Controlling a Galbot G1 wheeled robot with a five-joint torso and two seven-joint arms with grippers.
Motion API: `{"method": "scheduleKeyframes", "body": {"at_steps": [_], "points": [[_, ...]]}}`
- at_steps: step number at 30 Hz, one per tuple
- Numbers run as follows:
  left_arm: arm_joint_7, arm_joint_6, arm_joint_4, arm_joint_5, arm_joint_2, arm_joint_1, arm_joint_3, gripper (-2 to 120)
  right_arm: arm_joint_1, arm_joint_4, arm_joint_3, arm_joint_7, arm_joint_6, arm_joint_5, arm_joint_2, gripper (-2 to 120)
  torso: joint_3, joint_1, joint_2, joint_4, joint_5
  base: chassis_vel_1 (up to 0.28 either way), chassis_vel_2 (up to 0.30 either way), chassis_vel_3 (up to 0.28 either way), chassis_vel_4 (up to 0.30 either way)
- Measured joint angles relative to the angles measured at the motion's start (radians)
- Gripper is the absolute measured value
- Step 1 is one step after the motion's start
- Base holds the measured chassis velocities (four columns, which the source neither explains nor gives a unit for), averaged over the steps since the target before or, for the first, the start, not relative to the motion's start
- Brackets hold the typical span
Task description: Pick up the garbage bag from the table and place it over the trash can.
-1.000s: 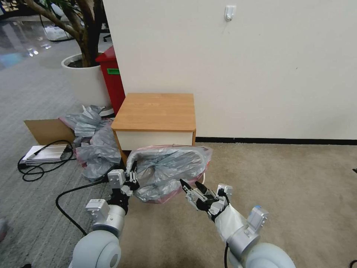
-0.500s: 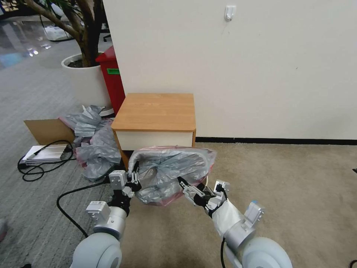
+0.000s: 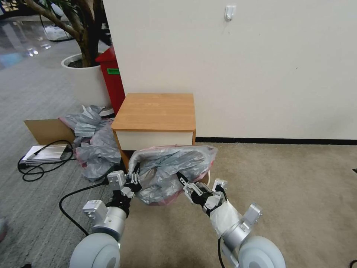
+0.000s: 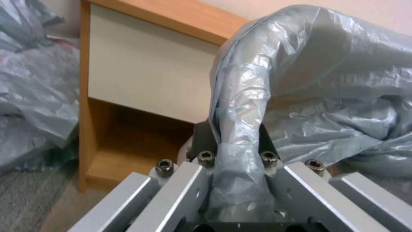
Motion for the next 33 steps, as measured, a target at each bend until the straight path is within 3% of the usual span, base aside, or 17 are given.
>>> {"method": "scheduleKeyframes", "body": {"at_steps": [7,20,33], "points": [[-0.011,0.009,0.009,-0.028,0.001,-0.014,-0.015,3,-0.004,0.001,0.009,-0.014,0.005,-0.001,-0.002,0,0.000,0.000,0.000,0.0000,0.0000,0.000,0.000,0.000,0.000],[-0.044,0.038,0.034,-0.085,-0.019,-0.048,-0.055,3,-0.032,0.000,0.033,-0.050,0.020,-0.040,-0.007,0,0.000,0.000,0.000,0.0000,0.0000,0.000,0.000,0.000,0.000],[-0.095,0.116,0.000,-0.283,-0.038,-0.051,-0.102,3,-0.044,-0.061,0.069,-0.108,0.051,-0.078,-0.007,0,0.000,0.000,0.000,0.0000,0.0000,0.000,0.000,0.000,0.000]]}}
